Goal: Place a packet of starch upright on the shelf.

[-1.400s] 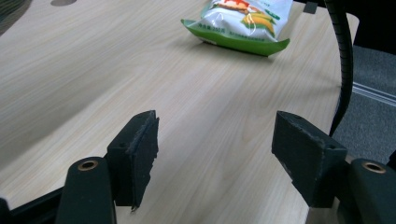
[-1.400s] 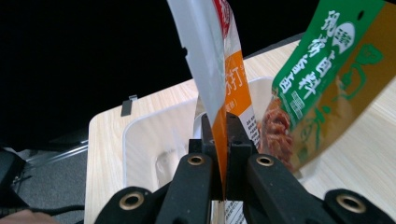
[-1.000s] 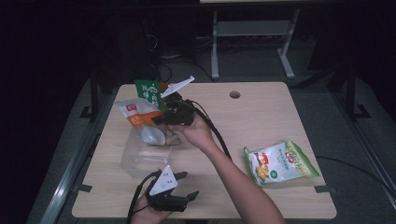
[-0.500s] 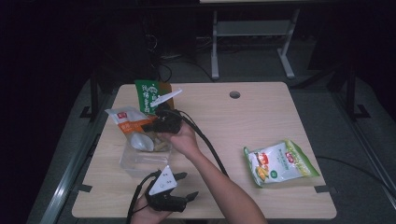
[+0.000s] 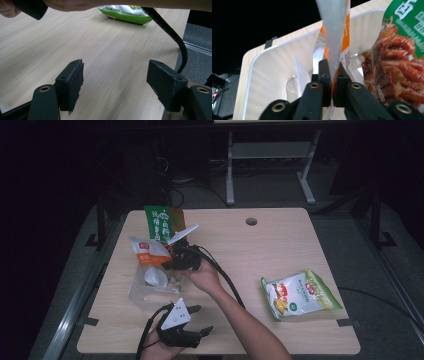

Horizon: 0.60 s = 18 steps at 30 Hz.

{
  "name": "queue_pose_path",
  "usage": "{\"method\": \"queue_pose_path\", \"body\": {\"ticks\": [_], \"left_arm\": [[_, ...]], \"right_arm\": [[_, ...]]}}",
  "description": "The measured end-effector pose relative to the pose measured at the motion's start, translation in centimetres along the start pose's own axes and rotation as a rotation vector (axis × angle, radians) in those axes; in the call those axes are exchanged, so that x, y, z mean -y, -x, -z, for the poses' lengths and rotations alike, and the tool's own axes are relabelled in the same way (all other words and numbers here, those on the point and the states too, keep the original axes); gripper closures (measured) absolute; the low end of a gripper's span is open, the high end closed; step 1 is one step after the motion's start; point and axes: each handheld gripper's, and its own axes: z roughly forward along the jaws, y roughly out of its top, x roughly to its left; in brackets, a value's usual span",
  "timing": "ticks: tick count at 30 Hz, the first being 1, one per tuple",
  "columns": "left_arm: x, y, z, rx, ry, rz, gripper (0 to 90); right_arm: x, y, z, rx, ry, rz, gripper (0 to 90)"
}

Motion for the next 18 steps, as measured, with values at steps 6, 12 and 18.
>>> {"method": "queue_pose_path", "body": {"ticks": [6, 12, 18], "left_arm": [[0.0, -0.1, 0.0, -0.001, -0.008, -0.002, 29.0], [0.1, -0.2, -0.1, -0.003, -0.011, -0.003, 28.9], [0.1, -0.3, -0.2, -0.005, -0.011, 0.005, 28.1]], "right_arm": [[0.8, 0.4, 0.1, 0.003, -0.01, -0.001, 89.1], [0.9, 0.6, 0.5, 0.004, -0.012, -0.01, 81.5], [1.0, 0.8, 1.9, 0.016, 0.006, -0.013, 73.8]]}}
